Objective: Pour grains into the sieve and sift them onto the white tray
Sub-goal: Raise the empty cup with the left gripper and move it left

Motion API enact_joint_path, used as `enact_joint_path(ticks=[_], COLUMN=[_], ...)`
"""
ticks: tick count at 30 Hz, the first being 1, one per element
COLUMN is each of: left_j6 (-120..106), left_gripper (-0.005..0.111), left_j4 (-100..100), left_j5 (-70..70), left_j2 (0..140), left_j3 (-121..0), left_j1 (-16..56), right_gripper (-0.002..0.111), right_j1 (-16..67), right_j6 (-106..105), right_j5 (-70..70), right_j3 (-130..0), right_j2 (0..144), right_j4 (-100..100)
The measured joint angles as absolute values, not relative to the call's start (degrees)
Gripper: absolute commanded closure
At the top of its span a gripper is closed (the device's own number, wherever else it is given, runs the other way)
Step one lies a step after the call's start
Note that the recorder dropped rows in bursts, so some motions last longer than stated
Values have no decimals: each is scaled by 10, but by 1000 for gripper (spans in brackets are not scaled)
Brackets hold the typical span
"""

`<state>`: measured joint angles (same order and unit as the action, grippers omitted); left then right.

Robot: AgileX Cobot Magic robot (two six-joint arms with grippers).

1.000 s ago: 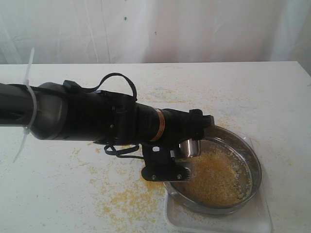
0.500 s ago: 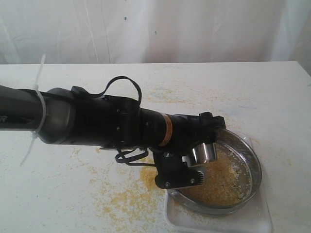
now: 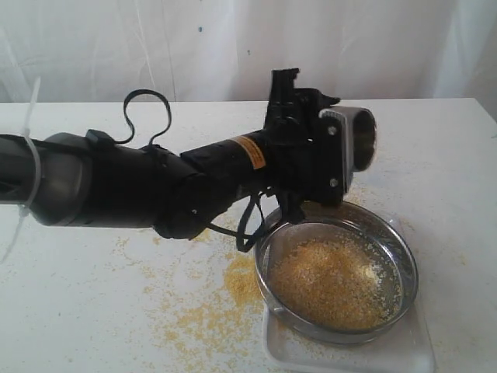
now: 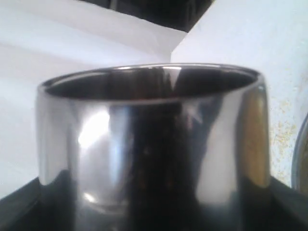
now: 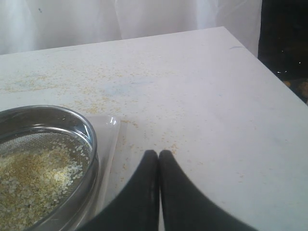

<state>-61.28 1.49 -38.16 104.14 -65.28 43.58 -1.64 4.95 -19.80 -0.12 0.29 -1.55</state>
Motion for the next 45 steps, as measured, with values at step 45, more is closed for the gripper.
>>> enact_joint_path(ticks=[45], left_j6=[74], left_gripper=[107], left_j4=[-161], left_j5=[-687], left_j2=[1176], left_j3=[-412], left_j1=[15], right_gripper=[108], right_j1=[-16], right_j6=[49], right_j5=[-198], right_j3=[-1], right_j2=[3], right_j4=[-16])
